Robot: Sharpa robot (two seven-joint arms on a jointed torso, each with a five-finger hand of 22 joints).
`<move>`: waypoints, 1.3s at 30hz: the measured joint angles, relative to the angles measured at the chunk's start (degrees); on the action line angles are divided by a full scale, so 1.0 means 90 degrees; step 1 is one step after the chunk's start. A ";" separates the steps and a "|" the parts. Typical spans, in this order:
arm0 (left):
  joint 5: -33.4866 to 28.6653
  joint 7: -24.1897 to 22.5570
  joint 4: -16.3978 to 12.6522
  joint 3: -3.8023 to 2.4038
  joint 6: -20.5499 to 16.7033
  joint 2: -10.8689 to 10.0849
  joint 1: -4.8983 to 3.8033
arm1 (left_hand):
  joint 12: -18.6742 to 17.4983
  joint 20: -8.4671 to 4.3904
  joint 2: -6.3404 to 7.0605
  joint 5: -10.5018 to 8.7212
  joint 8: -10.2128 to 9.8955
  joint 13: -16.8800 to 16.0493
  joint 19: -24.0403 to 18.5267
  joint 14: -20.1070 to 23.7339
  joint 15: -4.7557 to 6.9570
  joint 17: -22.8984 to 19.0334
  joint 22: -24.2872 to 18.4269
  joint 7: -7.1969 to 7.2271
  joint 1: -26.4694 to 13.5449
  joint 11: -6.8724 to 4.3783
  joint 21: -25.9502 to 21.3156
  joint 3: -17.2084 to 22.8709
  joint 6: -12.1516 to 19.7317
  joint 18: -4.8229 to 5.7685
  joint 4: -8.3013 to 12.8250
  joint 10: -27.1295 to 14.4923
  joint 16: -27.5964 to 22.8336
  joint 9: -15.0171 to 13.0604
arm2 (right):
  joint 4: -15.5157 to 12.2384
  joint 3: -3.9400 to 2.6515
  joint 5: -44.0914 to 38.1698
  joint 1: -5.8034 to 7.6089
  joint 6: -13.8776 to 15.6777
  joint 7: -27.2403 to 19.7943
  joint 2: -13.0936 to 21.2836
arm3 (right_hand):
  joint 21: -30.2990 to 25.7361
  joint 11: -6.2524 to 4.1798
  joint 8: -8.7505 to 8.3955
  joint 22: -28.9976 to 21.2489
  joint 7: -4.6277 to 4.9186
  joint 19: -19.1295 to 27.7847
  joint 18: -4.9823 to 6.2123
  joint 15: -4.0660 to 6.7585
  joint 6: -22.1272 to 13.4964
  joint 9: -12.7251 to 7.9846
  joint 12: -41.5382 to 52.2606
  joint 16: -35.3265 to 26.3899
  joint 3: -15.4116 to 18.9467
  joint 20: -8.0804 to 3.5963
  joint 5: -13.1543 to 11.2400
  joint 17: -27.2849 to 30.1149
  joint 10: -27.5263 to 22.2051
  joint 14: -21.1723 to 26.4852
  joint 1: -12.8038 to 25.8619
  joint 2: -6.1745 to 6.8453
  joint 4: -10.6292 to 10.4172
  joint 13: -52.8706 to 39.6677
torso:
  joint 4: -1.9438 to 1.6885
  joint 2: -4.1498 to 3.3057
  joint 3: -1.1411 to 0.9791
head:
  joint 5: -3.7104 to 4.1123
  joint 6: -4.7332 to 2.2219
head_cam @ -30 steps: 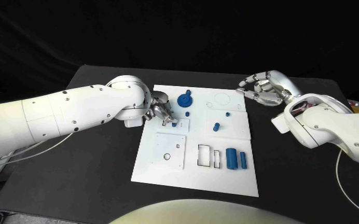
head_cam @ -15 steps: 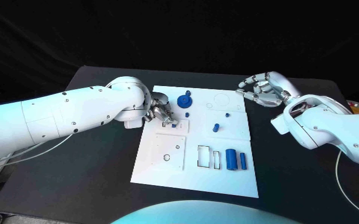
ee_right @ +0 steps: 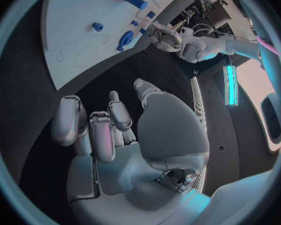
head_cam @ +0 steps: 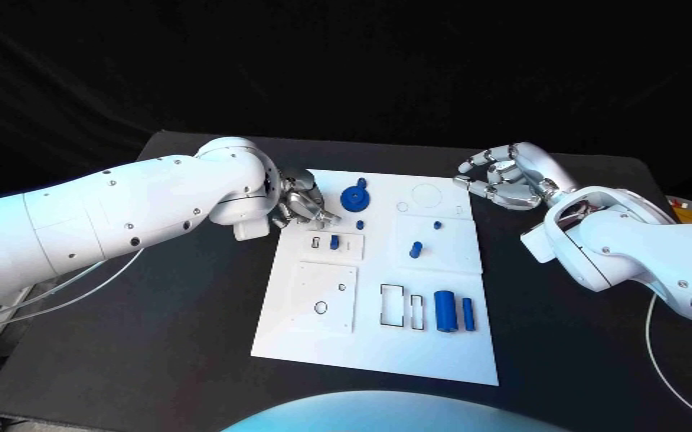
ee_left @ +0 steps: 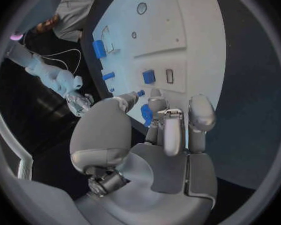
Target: Assemble the parts on the task board
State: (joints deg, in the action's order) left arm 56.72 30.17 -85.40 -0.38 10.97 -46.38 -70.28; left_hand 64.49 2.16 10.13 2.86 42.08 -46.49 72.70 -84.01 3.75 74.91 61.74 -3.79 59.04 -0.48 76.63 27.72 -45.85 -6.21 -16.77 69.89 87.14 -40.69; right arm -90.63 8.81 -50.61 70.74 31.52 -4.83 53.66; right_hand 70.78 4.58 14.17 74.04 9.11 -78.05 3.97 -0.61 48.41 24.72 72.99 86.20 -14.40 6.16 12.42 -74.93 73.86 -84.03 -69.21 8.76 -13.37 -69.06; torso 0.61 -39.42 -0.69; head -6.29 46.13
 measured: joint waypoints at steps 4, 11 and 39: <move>-0.0138 -0.0004 0.0311 -0.0073 -0.0005 0.0049 -0.0232 | -0.0030 0.0029 -0.0012 0.0000 -0.0231 0.0091 0.0007 0.0017 -0.0025 0.0000 0.0000 -0.0068 0.0102 0.0056 -0.0002 -0.0046 0.0019 0.0000 -0.0006 -0.0007 0.0000 0.0172 | 0.0012 0.0000 0.0000 -0.0003 0.0000 0.0000 -0.0001 | 0.0000 0.0000 0.0025 0.0000 0.0000 0.0000 0.0000 0.0000 0.0000 0.0000 0.0000 0.0000 0.0027 0.0000 0.0000 0.0000 0.0000 0.0000 0.0000 0.0000 -0.0027 0.0000 | -0.0007 0.0002 0.0000 | -0.0002 -0.0022; -0.0007 -0.0017 0.0929 -0.0102 0.0061 0.0305 -0.0526 | -0.0030 0.0070 -0.0012 0.0000 -0.0328 0.0121 0.0010 -0.0003 -0.0044 0.0000 0.0000 -0.0091 0.0102 0.0069 -0.0002 -0.0192 -0.0004 0.0001 -0.0015 -0.0020 0.0000 0.0277 | 0.0030 0.0000 -0.0001 -0.0011 0.0000 0.0000 -0.0017 | 0.0000 0.0000 0.0025 0.0000 0.0000 0.0000 0.0000 0.0000 0.0000 0.0006 0.0000 0.0000 0.0027 0.0000 0.0000 0.0001 0.0000 0.0000 0.0000 0.0000 -0.0027 0.0000 | 0.0005 0.0002 -0.0003 | -0.0052 -0.0068; 0.0679 -0.0040 0.1778 0.0220 0.0710 0.0853 -0.0555 | -0.0052 0.0114 -0.0012 0.0000 -0.0393 0.0126 0.0011 0.0019 -0.0066 0.0000 0.0005 -0.0127 0.0102 0.0111 -0.0002 -0.0333 -0.0060 0.0000 -0.0015 -0.0017 0.0000 0.0382 | 0.0045 0.0000 -0.0003 -0.0041 -0.0002 0.0000 -0.0040 | 0.0000 0.0000 0.0024 0.0000 0.0000 0.0000 0.0000 0.0000 0.0000 0.0004 0.0000 0.0000 0.0026 0.0000 0.0000 0.0002 0.0000 0.0000 0.0000 0.0000 -0.0026 0.0000 | 0.0005 -0.0008 -0.0005 | -0.0074 -0.0031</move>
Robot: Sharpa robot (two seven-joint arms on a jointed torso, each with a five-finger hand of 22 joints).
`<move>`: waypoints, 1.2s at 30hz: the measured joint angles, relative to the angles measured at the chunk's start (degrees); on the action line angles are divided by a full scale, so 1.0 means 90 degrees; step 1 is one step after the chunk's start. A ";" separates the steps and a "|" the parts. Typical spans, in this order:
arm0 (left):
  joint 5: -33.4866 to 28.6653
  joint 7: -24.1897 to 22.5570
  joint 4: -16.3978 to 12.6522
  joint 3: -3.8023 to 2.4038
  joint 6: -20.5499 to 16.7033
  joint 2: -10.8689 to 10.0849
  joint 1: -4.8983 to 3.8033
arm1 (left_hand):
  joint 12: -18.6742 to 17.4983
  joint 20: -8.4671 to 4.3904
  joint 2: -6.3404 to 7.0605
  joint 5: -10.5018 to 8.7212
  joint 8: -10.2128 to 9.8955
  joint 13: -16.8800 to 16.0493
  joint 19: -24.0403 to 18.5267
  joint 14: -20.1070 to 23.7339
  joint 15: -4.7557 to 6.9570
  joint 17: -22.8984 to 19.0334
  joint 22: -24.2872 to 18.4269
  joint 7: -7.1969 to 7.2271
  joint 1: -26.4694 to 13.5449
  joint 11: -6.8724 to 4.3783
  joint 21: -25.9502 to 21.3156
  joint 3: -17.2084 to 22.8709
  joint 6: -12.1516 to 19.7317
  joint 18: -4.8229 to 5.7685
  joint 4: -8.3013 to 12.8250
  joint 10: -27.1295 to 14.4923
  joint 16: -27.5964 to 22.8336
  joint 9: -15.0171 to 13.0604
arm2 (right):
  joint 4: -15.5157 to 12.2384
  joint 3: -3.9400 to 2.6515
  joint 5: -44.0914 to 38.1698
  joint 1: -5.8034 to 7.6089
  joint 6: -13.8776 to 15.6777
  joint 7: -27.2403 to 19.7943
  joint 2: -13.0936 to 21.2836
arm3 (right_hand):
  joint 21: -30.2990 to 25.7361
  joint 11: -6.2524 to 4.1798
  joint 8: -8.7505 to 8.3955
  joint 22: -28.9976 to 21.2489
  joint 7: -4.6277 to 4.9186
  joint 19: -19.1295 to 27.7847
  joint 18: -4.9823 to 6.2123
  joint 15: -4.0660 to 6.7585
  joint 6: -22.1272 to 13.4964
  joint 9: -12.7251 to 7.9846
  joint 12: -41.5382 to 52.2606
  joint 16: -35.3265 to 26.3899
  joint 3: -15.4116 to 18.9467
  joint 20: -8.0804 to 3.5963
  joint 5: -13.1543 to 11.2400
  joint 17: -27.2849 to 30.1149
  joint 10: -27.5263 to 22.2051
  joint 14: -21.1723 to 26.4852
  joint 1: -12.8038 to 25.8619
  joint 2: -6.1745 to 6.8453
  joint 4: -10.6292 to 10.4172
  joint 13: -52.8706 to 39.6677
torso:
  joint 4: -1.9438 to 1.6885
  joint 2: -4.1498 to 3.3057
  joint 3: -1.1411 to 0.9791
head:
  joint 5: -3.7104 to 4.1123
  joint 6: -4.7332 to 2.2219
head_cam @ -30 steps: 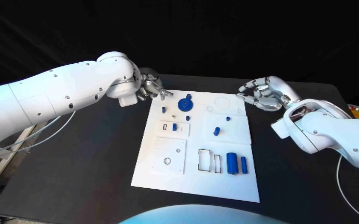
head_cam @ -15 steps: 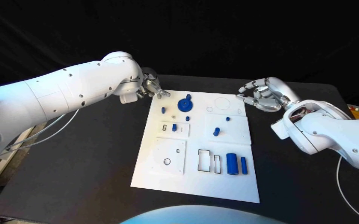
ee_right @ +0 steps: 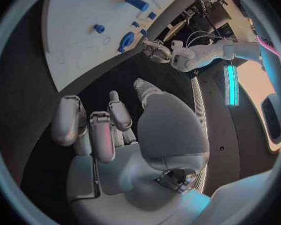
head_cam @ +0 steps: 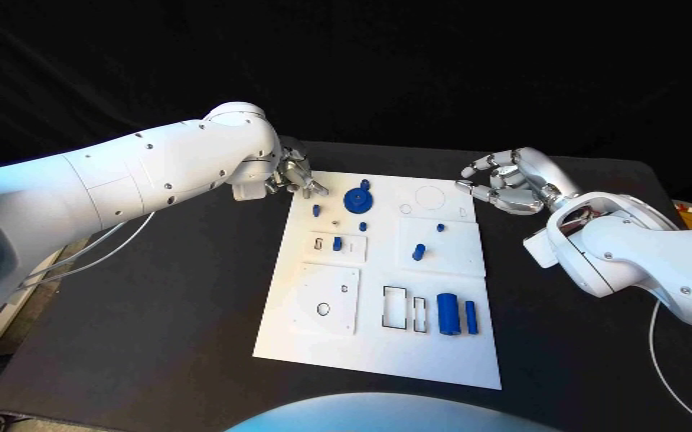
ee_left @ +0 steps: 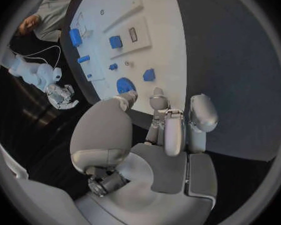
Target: Assemble the parts on the task board
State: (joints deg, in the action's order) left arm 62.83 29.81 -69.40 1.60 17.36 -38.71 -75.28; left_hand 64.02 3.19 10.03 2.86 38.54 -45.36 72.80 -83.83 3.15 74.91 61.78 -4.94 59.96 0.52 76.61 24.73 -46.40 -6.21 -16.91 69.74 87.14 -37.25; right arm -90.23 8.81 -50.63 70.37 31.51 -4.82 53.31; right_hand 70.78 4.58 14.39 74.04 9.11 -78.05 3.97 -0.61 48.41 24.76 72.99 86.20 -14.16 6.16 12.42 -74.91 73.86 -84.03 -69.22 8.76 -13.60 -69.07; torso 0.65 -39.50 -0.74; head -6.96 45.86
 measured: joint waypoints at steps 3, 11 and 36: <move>0.0000 0.0000 -0.0019 0.0012 0.0055 0.0001 0.0000 | 0.0000 0.0000 0.0000 0.0000 -0.0016 0.0000 0.0000 0.0000 0.0000 0.0000 0.0015 0.0014 0.0000 0.0000 0.0000 0.0000 -0.0014 0.0000 0.0000 0.0000 0.0000 0.0015 | 0.0000 0.0000 0.0000 0.0000 0.0000 0.0000 -0.0001 | 0.0000 0.0000 0.0000 0.0000 0.0000 0.0000 0.0000 0.0000 0.0000 0.0000 0.0000 0.0000 0.0000 0.0000 0.0000 0.0000 0.0000 0.0000 0.0000 0.0000 0.0000 0.0000 | 0.0000 0.0001 0.0000 | 0.0000 0.0008; 0.0000 -0.0001 -0.0007 0.0058 0.0200 0.0038 0.0008 | 0.0000 0.0000 -0.0069 0.0000 -0.0048 -0.0004 0.0000 0.0000 0.0000 0.0000 0.0016 0.0031 0.0068 0.0000 0.0000 0.0000 -0.0074 0.0000 0.0000 0.0000 0.0000 0.0061 | -0.0001 0.0000 0.0000 -0.0001 0.0000 0.0002 -0.0003 | 0.0000 0.0000 0.0000 0.0000 0.0000 0.0000 0.0000 0.0000 0.0000 -0.0001 0.0000 0.0000 0.0000 0.0000 0.0000 0.0000 0.0000 0.0000 0.0000 0.0000 0.0000 0.0000 | 0.0000 0.0003 -0.0003 | -0.0001 0.0010; -0.0020 0.0000 0.0090 0.0110 0.0314 0.0139 0.0081 | 0.0000 -0.0001 -0.0265 0.0000 -0.0121 0.0013 -0.0001 0.0000 0.0001 0.0000 0.0029 0.0015 0.0375 0.0000 0.0000 0.0154 -0.0149 0.0000 0.0028 0.0000 0.0000 0.0171 | -0.0006 0.0000 -0.0014 -0.0002 -0.0001 0.0006 -0.0009 | -0.0026 0.0000 0.0000 -0.0006 0.0000 0.0000 0.0000 0.0000 0.0000 0.0003 0.0000 0.0000 0.0019 0.0000 0.0000 0.0001 0.0000 0.0000 0.0000 0.0000 -0.0019 0.0000 | 0.0001 0.0000 0.0001 | 0.0023 0.0059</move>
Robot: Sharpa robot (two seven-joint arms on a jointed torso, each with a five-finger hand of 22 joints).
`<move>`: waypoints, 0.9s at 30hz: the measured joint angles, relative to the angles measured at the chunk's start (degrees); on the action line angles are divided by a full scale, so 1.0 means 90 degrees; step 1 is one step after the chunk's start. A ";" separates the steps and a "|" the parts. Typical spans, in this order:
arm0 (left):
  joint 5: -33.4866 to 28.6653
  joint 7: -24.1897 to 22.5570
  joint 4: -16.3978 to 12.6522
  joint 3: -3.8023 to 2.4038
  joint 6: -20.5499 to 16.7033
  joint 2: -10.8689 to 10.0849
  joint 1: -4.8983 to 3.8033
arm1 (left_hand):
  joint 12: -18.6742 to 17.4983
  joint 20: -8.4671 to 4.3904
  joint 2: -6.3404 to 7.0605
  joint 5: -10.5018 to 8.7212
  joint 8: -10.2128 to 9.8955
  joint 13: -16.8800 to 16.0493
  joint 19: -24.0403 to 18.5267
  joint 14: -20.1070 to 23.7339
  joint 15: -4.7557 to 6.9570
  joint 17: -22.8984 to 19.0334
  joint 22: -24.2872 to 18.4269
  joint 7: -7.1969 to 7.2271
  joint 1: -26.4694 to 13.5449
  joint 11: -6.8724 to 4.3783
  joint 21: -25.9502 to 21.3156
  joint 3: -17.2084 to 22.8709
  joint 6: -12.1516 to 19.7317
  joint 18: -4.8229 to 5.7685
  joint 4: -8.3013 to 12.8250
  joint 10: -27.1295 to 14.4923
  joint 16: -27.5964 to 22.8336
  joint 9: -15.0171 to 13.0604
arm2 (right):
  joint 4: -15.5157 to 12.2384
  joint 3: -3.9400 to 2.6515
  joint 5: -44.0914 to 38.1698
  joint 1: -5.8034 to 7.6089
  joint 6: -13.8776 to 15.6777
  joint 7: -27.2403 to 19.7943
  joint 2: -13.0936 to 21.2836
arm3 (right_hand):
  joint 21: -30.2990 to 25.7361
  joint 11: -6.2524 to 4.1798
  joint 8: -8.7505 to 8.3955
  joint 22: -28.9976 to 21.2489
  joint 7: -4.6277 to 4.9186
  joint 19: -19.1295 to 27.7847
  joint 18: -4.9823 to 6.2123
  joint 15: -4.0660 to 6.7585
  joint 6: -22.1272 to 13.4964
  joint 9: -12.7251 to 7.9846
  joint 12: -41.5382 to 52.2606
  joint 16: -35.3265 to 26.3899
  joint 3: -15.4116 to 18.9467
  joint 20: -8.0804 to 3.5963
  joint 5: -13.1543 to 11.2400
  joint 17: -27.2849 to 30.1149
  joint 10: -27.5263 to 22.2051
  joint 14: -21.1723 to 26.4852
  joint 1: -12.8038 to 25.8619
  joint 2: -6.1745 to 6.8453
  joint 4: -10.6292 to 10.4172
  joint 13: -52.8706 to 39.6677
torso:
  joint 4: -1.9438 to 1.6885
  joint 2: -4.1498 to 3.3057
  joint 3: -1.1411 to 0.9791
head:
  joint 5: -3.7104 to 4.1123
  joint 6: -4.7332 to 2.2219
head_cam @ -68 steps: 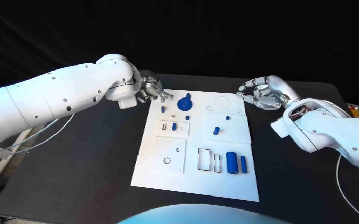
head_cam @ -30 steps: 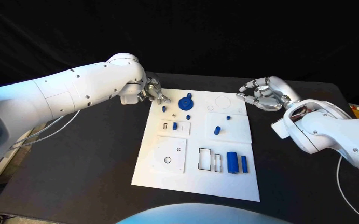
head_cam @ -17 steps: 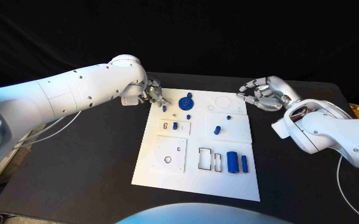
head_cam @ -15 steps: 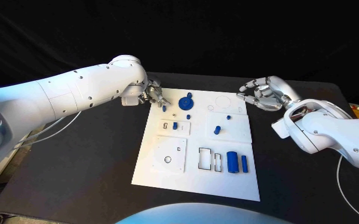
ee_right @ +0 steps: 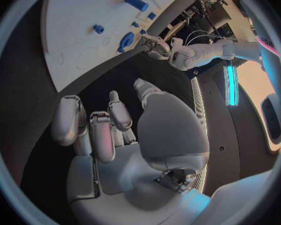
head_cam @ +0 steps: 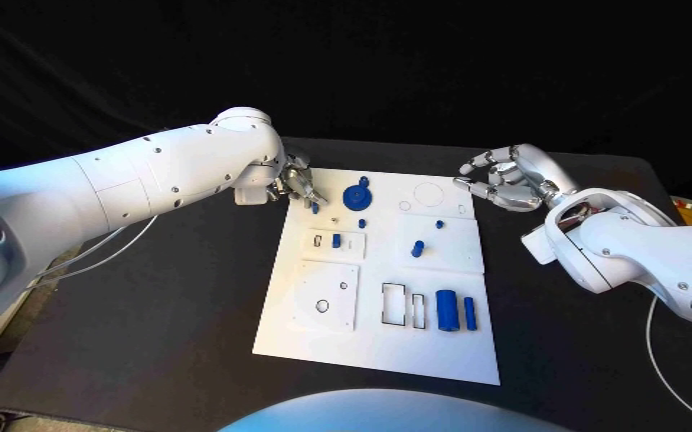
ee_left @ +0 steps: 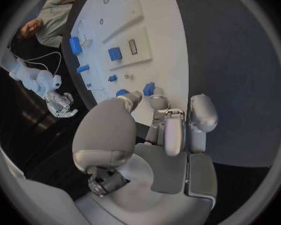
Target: Assemble the parts on the task board
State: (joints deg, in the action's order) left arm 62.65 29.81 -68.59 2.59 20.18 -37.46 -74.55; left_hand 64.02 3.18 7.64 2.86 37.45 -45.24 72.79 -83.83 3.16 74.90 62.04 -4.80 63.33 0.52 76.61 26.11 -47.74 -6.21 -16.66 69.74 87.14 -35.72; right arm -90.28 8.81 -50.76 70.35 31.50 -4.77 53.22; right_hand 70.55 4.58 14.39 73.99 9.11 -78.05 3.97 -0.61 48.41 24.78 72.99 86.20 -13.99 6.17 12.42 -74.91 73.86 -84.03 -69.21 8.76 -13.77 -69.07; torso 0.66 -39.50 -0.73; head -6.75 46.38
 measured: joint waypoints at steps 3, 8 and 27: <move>-0.0011 0.0000 0.0005 0.0002 -0.0001 0.0006 0.0005 | 0.0000 0.0000 -0.0019 0.0000 0.0000 0.0000 0.0000 0.0000 0.0000 0.0000 0.0000 0.0034 0.0132 0.0000 0.0000 0.0090 -0.0034 0.0000 -0.0002 0.0000 0.0000 0.0013 | 0.0003 0.0000 -0.0003 0.0000 0.0000 0.0002 -0.0005 | 0.0000 0.0000 0.0000 -0.0004 0.0000 0.0000 0.0000 0.0000 0.0000 0.0000 0.0000 0.0000 0.0000 0.0000 0.0000 0.0000 0.0000 0.0000 0.0000 0.0000 0.0000 0.0000 | -0.0002 0.0001 -0.0001 | -0.0002 0.0009; -0.0046 0.0000 0.0010 0.0003 -0.0006 0.0008 0.0008 | 0.0000 0.0000 -0.0044 0.0000 0.0000 0.0003 0.0000 0.0000 0.0000 0.0000 0.0025 0.0049 0.0494 0.0000 0.0000 0.0402 -0.0049 0.0000 0.0037 0.0000 0.0000 0.0034 | 0.0009 0.0000 -0.0007 -0.0001 -0.0001 0.0006 -0.0012 | 0.0000 0.0000 0.0000 -0.0006 0.0000 0.0000 0.0000 0.0000 0.0000 0.0000 0.0000 0.0000 0.0000 0.0000 0.0000 0.0000 0.0000 0.0000 0.0000 0.0000 0.0000 0.0000 | -0.0002 0.0001 -0.0001 | -0.0010 0.0021; -0.0442 -0.0020 -0.0161 -0.0012 -0.0213 -0.0159 0.0043 | 0.0022 0.0000 0.0081 -0.0012 0.0154 0.0051 0.0000 -0.0023 0.0023 0.0000 0.0064 0.0112 0.1320 -0.0092 0.0000 0.1474 0.0027 0.0000 0.0068 0.0093 0.0000 0.0052 | 0.0017 0.0000 -0.0015 -0.0004 -0.0001 0.0010 -0.0022 | 0.0000 0.0000 0.0025 -0.0014 0.0000 0.0000 0.0000 0.0000 0.0000 -0.0001 0.0000 0.0000 0.0017 0.0000 0.0025 0.0000 0.0000 0.0000 -0.0026 -0.0026 -0.0017 0.0000 | 0.0005 0.0012 -0.0009 | -0.0040 0.0061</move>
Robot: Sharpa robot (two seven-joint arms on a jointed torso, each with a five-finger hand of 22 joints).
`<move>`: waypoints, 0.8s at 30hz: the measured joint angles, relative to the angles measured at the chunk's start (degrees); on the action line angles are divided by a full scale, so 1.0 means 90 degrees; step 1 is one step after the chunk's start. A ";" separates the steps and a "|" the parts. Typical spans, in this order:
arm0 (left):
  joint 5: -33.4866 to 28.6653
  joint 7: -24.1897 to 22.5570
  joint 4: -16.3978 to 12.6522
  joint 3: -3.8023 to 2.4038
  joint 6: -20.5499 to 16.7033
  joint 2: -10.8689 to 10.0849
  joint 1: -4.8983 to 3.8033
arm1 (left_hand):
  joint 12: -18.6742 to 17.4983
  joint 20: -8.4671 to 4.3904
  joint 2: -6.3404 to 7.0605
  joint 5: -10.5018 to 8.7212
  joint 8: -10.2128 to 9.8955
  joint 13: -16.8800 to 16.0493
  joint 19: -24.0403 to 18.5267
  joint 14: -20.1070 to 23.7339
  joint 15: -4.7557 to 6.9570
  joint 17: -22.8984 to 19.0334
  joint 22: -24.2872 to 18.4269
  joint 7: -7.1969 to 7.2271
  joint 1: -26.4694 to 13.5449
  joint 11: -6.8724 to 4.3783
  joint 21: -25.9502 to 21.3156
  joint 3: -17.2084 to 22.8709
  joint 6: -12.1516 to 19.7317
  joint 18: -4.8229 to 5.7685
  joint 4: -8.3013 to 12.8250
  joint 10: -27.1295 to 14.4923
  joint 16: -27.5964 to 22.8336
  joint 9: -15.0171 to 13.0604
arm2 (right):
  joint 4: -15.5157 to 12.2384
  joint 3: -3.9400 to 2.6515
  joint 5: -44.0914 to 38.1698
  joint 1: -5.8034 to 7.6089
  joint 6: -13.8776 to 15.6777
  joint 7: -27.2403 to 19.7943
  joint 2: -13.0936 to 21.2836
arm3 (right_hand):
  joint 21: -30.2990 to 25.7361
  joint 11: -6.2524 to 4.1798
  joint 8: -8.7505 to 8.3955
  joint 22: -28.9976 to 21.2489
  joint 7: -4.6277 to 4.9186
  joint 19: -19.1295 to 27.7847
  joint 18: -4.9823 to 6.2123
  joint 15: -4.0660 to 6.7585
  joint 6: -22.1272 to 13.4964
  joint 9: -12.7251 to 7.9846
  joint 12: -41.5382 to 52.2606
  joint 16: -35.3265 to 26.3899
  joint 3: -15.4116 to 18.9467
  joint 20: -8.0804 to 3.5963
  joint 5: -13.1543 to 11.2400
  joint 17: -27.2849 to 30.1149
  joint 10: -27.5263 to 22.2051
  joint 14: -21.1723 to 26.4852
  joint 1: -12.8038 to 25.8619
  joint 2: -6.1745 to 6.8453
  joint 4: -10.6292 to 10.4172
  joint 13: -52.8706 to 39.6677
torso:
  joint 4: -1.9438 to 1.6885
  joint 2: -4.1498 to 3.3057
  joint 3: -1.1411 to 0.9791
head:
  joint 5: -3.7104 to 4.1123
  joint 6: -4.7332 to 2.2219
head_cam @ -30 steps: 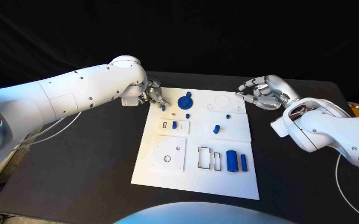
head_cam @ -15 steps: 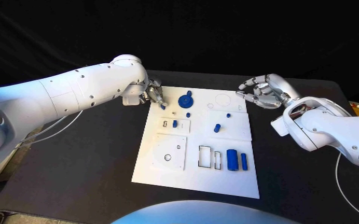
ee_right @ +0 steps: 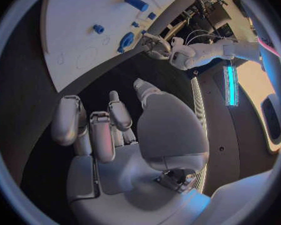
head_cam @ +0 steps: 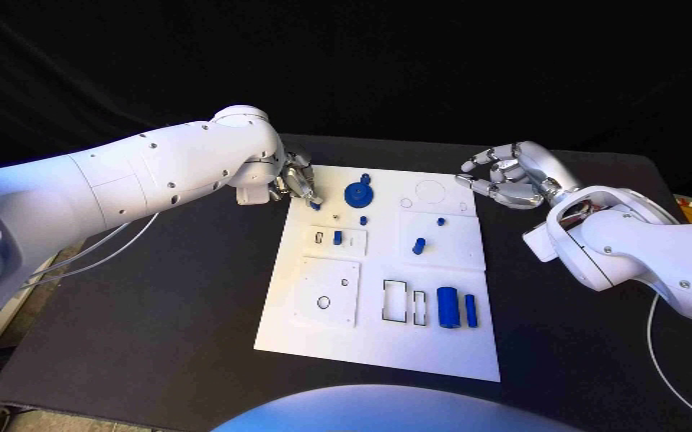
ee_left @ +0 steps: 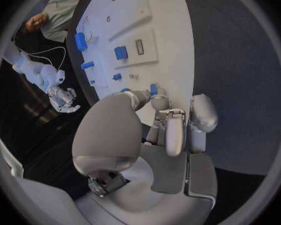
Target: Assemble the parts on the task board
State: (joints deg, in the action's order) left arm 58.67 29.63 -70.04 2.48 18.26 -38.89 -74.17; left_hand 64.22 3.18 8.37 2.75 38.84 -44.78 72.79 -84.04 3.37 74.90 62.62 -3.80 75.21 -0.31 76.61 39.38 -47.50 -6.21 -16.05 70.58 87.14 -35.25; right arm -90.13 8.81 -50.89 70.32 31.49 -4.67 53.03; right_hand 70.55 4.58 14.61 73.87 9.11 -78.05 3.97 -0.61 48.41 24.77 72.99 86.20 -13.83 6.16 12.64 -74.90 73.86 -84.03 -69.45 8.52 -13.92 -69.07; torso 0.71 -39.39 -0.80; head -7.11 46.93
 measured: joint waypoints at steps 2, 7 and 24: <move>-0.0079 -0.0001 -0.0097 -0.0005 -0.0061 -0.0082 0.0003 | 0.0000 0.0000 0.0000 0.0000 0.0000 0.0000 0.0000 0.0000 0.0000 0.0000 0.0000 0.0000 0.0000 0.0000 0.0000 0.0000 0.0000 0.0000 0.0000 0.0000 0.0000 0.0000 | 0.0001 0.0000 0.0000 0.0000 0.0000 0.0000 0.0001 | 0.0000 0.0000 0.0000 0.0000 0.0000 0.0000 0.0000 0.0000 0.0000 0.0000 0.0000 0.0000 0.0000 0.0000 0.0000 0.0000 0.0000 0.0000 0.0000 0.0000 0.0000 0.0000 | 0.0000 0.0001 0.0000 | -0.0009 0.0004; -0.0299 -0.0002 -0.0432 -0.0011 -0.0213 -0.0324 0.0009 | 0.0000 0.0000 0.0003 0.0000 0.0001 -0.0002 0.0000 0.0000 0.0000 0.0000 0.0006 0.0000 -0.0003 -0.0001 0.0000 0.0035 0.0000 0.0000 -0.0035 0.0001 0.0000 0.0000 | 0.0002 0.0000 -0.0001 0.0000 0.0000 0.0000 0.0004 | -0.0040 0.0000 0.0000 -0.0008 0.0000 0.0023 0.0000 0.0000 0.0000 0.0000 0.0000 -0.0027 0.0000 0.0023 0.0000 0.0000 0.0000 0.0000 0.0000 0.0000 0.0000 0.0014 | -0.0011 0.0003 0.0000 | -0.0035 0.0007; -0.0498 -0.0068 -0.1679 -0.0017 -0.0903 -0.1033 0.0214 | 0.0186 -0.0091 0.0323 0.0000 0.0762 -0.0243 0.0091 0.0000 0.0045 0.0000 0.0186 0.0018 -0.0325 -0.0076 0.0101 0.0475 0.0049 0.0001 -0.0053 0.0244 0.0000 -0.0001 | 0.0027 0.0000 -0.0002 -0.0014 0.0001 0.0000 0.0008 | -0.0039 0.0000 0.0000 -0.0008 0.0000 0.0023 0.0000 0.0000 0.0000 -0.0002 0.0000 -0.0026 0.0000 0.0023 0.0000 -0.0005 0.0000 0.0000 0.0000 0.0000 0.0000 0.0013 | -0.0052 0.0024 0.0004 | -0.0071 0.0041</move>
State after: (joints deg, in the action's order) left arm 54.19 29.02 -85.15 2.33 10.14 -48.19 -72.24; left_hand 65.90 2.35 11.28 2.75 45.69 -46.97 73.61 -84.04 3.78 74.90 64.29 -3.64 72.28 -0.99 77.52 43.66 -47.05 -6.20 -16.53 72.77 87.14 -35.26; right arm -89.89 8.81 -50.91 70.19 31.50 -4.67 53.10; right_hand 70.19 4.58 14.61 73.79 9.11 -77.85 3.97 -0.61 48.41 24.75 72.99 85.97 -13.84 6.37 12.64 -74.95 73.86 -84.02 -69.45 8.52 -13.92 -68.95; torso 0.24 -39.17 -0.77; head -7.76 47.30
